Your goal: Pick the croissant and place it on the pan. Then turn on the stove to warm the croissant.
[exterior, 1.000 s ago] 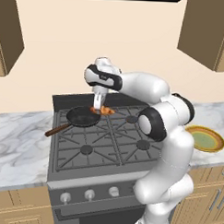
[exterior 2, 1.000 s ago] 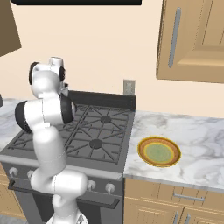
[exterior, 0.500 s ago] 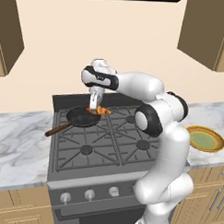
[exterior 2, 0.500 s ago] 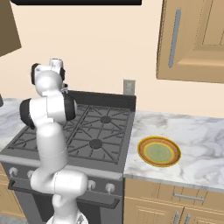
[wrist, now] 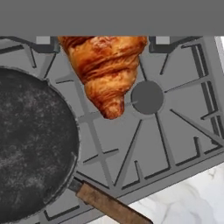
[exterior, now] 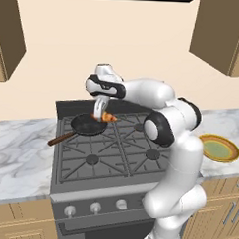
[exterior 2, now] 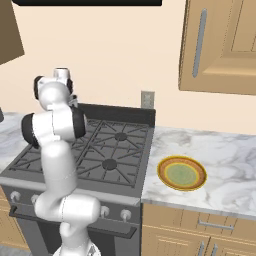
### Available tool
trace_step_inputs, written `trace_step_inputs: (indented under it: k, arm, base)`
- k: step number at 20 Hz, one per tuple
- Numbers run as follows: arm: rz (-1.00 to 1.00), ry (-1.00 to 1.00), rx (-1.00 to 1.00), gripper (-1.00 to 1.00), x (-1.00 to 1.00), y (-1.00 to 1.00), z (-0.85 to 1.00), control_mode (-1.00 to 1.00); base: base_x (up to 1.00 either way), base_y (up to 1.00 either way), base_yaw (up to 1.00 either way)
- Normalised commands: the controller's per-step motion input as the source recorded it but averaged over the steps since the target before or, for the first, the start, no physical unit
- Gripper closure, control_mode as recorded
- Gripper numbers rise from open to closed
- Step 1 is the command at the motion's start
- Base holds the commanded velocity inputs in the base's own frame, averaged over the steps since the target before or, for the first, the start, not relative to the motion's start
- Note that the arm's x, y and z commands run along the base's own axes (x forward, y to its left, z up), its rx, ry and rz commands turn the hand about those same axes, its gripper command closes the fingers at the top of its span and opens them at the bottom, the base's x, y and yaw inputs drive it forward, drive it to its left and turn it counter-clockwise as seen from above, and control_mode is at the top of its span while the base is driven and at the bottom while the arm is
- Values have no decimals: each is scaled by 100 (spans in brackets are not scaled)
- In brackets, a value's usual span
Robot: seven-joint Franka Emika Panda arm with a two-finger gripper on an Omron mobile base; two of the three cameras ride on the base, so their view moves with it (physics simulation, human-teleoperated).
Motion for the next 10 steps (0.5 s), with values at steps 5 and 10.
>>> trace_step_inputs:
  k: [5,10]
  arm:
    - [-5,-26,0,100,0,3,-11,-100]
    - [-8,-11,1,100,8,7,0,-100]
  base:
    - [0,0,0]
    - [0,0,0]
